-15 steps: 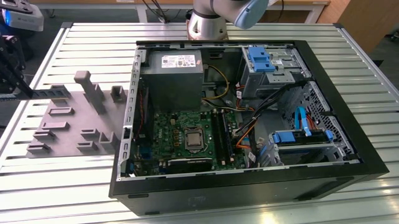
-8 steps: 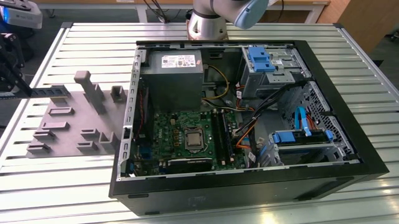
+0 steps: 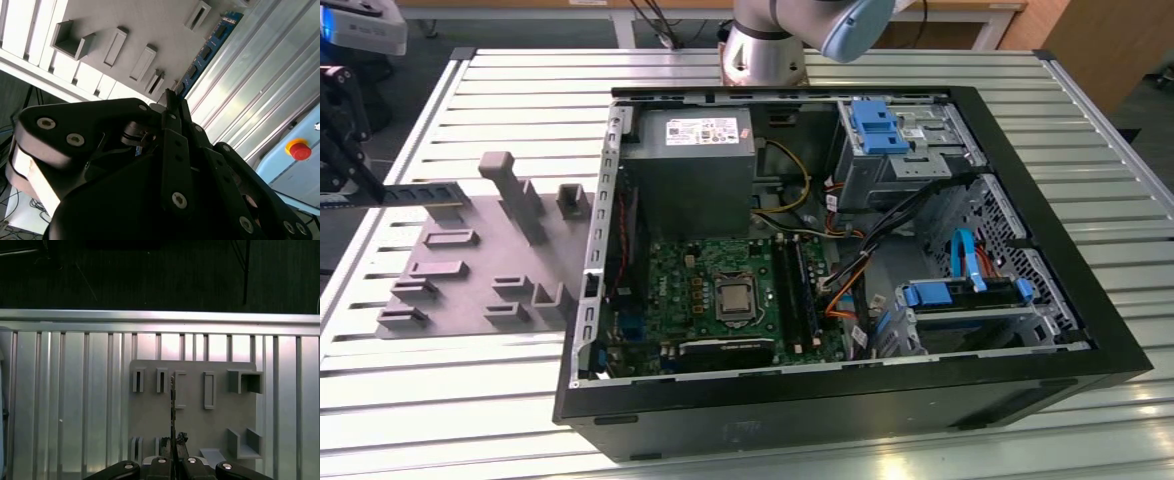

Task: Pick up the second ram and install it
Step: 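Pick up the second ram and move it above second insertion slot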

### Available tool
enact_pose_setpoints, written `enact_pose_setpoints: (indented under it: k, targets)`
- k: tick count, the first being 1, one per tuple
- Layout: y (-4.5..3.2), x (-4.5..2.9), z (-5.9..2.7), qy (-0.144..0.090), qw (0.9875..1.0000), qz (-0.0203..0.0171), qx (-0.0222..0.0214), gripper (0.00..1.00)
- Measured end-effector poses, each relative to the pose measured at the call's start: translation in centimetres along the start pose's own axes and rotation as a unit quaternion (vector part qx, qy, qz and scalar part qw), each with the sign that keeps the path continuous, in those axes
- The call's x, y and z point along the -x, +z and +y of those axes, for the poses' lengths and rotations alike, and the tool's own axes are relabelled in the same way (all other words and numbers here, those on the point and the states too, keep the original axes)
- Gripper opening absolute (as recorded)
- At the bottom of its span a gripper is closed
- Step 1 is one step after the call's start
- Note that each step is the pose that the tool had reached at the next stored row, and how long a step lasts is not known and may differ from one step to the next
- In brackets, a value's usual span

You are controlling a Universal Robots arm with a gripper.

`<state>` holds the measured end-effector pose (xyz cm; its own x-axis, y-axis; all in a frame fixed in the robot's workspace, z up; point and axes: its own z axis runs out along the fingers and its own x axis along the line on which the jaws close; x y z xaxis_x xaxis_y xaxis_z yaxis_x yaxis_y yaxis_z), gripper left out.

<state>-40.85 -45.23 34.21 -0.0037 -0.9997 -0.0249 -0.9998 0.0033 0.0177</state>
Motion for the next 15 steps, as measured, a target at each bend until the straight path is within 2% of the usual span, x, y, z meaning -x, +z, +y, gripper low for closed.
enact_pose_setpoints:
  k: [15]
  targets:
    - [-0.87, 0.11, 0.02, 0.0, 1.0, 0.0, 0.0, 0.14]
